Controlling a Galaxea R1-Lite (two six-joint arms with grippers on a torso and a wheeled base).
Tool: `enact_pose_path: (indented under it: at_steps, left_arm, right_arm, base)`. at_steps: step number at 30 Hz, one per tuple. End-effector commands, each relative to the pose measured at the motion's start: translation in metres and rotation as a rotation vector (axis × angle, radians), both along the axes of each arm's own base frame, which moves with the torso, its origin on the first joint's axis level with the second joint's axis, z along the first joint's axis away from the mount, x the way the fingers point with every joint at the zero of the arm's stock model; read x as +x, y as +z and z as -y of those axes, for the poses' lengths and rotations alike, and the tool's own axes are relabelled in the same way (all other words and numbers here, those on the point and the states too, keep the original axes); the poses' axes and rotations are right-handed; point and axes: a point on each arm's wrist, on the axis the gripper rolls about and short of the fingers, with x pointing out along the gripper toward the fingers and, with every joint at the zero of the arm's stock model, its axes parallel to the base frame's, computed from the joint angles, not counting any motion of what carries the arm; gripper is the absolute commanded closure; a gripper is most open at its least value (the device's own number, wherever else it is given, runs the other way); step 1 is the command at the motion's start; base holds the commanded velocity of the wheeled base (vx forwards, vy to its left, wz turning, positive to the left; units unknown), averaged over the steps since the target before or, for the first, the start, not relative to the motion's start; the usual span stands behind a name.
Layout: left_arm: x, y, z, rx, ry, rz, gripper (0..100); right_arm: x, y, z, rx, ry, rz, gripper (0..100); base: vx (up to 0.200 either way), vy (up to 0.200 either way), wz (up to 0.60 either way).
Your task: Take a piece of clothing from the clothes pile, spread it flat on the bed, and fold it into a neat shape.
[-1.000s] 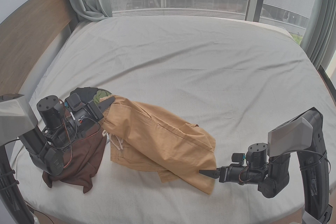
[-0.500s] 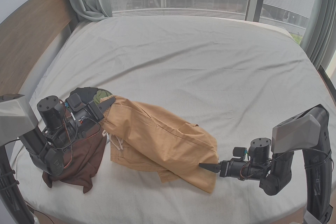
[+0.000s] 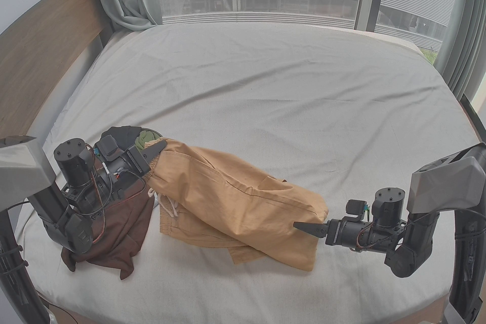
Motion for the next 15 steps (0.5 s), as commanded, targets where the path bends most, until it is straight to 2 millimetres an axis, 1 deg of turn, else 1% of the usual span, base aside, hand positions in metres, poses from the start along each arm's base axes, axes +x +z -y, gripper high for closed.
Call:
enact_pose_path:
  at_steps: [1, 6, 15]
  left_arm:
    - [0.0, -0.001, 0.0, 0.0, 0.001, -0.002, 100]
    - [0.0, -0.001, 0.0, 0.0, 0.002, -0.002, 100]
    - [0.0, 0.0, 0.0, -0.001, 0.002, 0.001, 100]
  right_arm:
    - [-0.001, 0.01, 0.004, 0.009, -0.008, 0.024, 0]
    - [0.001, 0.014, 0.012, 0.015, -0.019, 0.033, 0]
    - [0.005, 0.013, 0.031, 0.03, -0.012, 0.03, 0]
  base:
    - [0.0, 0.0, 0.0]
    - [0.0, 0.0, 0.0]
    - [0.0, 0.0, 0.0]
